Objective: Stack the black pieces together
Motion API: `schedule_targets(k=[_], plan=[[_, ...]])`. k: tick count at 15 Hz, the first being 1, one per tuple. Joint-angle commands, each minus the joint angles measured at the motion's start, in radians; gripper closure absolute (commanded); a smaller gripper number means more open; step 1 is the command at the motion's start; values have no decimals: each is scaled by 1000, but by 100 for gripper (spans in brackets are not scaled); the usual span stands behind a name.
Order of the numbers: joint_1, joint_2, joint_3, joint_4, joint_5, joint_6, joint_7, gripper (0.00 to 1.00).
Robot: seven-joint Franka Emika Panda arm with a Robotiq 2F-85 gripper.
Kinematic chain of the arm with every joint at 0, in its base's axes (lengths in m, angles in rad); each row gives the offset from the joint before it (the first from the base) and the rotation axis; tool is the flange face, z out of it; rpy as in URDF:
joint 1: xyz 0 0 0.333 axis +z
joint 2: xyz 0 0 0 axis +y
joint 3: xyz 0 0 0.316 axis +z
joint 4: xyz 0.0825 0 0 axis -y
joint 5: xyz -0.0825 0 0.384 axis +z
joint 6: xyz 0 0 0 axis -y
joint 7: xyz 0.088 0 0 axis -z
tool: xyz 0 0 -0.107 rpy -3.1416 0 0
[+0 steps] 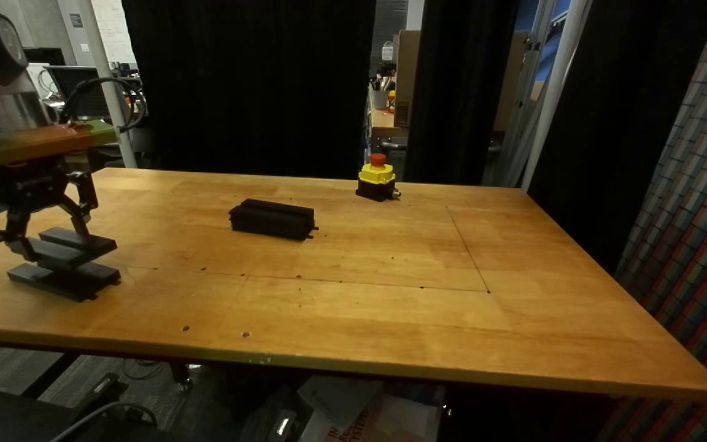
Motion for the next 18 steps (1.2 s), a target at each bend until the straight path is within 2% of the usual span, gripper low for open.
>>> schedule_targets(k=[1,8,18], plan=[[-25,-38,24,-56,73,70,-147,54],[-27,-23,24,-85,152,135,-266,54],[-31,9,24,-94,135,218,-268,54]])
